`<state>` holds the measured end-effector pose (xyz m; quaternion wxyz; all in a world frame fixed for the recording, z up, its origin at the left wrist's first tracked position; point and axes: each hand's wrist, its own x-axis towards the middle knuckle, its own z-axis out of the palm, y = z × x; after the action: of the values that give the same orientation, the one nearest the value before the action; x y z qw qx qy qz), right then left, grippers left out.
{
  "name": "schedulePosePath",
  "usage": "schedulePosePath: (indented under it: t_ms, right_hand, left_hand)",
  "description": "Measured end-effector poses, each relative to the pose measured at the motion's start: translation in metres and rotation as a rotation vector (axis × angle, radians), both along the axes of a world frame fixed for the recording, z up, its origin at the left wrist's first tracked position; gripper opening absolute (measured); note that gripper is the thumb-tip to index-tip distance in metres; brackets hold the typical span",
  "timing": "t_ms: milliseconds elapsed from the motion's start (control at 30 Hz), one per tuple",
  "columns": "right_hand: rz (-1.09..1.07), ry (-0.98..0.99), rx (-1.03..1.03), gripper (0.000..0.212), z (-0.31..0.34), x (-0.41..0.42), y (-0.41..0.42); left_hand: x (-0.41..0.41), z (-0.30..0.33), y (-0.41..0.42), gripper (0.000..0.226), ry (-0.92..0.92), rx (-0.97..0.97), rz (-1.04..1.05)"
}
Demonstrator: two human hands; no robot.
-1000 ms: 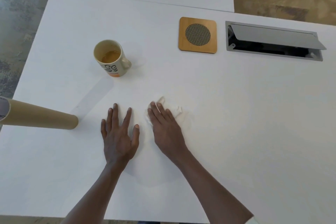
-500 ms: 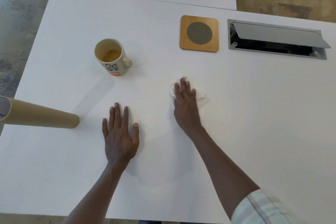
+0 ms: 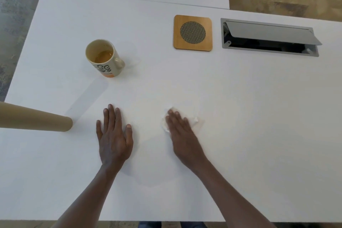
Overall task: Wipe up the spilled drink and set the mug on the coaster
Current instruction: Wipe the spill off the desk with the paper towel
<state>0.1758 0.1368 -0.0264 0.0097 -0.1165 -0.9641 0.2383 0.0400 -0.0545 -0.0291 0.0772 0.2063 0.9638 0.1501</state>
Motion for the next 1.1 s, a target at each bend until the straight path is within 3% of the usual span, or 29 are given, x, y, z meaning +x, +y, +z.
schedulePosePath:
  t_ms: [267,533,767,933,1100]
  right_hand:
    - [-0.337,-0.021,-0.015,0.052,0.001,-0.07,0.039]
    - [-0.054,0.002,-0.071,0.062,0.004,-0.119,-0.017]
    - [0.19,-0.002,-0.026,0.066,0.004,-0.043,-0.048]
    - [0.066,-0.044,0.017,0.064,0.007,0.003,-0.014]
    - [-0.149,-0.092,0.06,0.064,0.011,-0.024,0.048]
  left_hand:
    - [0.001,0.0,0.0,0.064,-0.004,0.022,0.004]
    - [0.002,0.001,0.001,0.061,-0.012,0.027,0.004]
    - [0.002,0.0,-0.001,0.061,-0.011,0.044,0.003]
    - [0.002,0.0,-0.001,0.062,-0.021,0.058,0.003]
    - [0.002,0.0,0.0,0.062,-0.016,0.06,0.004]
